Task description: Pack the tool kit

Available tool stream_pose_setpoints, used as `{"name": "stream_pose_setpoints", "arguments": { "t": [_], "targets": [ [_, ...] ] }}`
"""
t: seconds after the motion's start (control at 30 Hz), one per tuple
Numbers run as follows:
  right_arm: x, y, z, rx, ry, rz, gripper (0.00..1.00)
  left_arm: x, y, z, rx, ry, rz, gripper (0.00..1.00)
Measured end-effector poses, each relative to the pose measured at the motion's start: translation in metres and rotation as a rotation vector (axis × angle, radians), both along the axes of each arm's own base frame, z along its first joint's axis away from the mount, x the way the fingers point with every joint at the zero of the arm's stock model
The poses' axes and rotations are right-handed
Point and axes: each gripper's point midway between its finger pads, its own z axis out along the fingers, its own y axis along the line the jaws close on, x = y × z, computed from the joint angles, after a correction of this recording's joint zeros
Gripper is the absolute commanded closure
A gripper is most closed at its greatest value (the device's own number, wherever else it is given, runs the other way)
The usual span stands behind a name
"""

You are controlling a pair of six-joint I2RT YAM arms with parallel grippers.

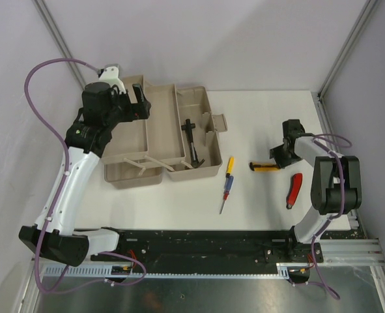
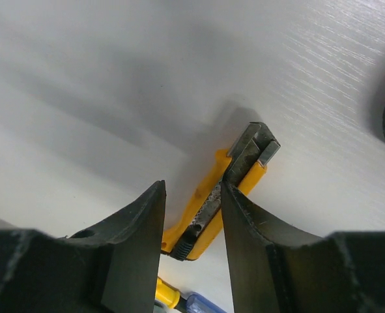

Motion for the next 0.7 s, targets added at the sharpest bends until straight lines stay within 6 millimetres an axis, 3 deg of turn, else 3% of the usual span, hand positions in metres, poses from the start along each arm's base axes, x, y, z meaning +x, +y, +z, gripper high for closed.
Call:
{"name": "stream_pose_setpoints", "arguments": {
  "t": [0.27,0.4,0.7],
  "targets": [
    [-0.001,-0.001,-0.001,0.004,0.011,-0.013,0.59,0.003,-0.002,0.012,-0.009,-0.026,-0.007,0.01],
    [0.000,-0.002,0.001,-0.007,0.011,0.002,0.55,0.003,-0.002,0.012,-0.010,-0.027,-0.007,0.01],
    [-0.003,-0.007,0.029,-0.052,-0.024,0.015,0.53,0.003,-0.002,0.012,-0.016,-0.025,-0.005,0.01]
  ]
}}
